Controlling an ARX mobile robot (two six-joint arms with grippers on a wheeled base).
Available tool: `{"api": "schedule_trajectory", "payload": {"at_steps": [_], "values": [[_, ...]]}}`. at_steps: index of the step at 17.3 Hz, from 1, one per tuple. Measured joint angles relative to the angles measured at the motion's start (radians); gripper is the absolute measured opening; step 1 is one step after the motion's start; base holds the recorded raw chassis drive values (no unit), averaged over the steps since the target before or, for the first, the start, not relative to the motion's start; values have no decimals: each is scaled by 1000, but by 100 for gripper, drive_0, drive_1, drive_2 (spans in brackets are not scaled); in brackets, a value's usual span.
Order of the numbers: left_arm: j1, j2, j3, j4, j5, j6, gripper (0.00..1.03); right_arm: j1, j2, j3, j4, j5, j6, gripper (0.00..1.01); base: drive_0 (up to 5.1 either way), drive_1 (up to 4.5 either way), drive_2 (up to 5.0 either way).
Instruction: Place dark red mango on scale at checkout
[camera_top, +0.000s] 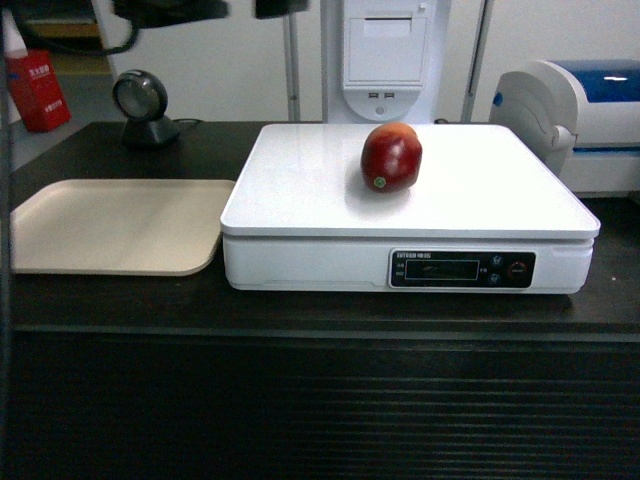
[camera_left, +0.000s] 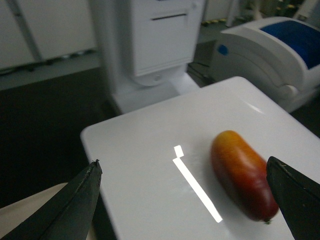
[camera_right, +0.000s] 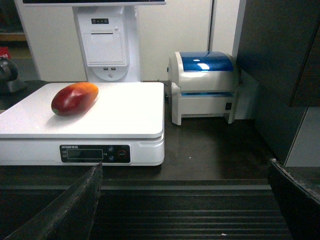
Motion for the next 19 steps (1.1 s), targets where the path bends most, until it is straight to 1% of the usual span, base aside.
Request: {"api": "schedule_trajectory", "payload": {"at_steps": [1, 3, 4, 7, 9, 10, 12, 14, 15, 16, 17, 19], "values": [[38, -69, -84, 48, -18, -7, 98, 0, 0, 0, 0, 0, 0, 98, 0, 0, 0], [53, -102, -119, 68, -27, -7, 98, 0, 0, 0, 0, 0, 0, 98, 0, 0, 0], [72, -151, -171, 93, -42, -7, 98, 0, 0, 0, 0, 0, 0, 98, 0, 0, 0], [100, -248, -261, 133, -59, -7, 98, 0, 0, 0, 0, 0, 0, 98, 0, 0, 0], [119, -340, -341, 166, -84, -8, 98, 0, 0, 0, 0, 0, 0, 98, 0, 0, 0], [140, -413, -401, 172, -108, -18, 98, 0, 0, 0, 0, 0, 0, 98, 0, 0, 0], [186, -541, -525, 180, -126, -28, 98, 0, 0, 0, 0, 0, 0, 98, 0, 0, 0], [257, -625, -639, 191, -151, -35, 98, 0, 0, 0, 0, 0, 0, 98, 0, 0, 0], [292, -657, -677, 186, -159, -35, 98, 0, 0, 0, 0, 0, 0, 98, 0, 0, 0], [314, -685, -700, 172, -158, -35, 98, 0, 0, 0, 0, 0, 0, 98, 0, 0, 0], [330, -723, -723, 167, -152, -34, 98, 0, 0, 0, 0, 0, 0, 98, 0, 0, 0], [348, -758, -727, 159, -145, -34, 98, 0, 0, 0, 0, 0, 0, 98, 0, 0, 0]]}}
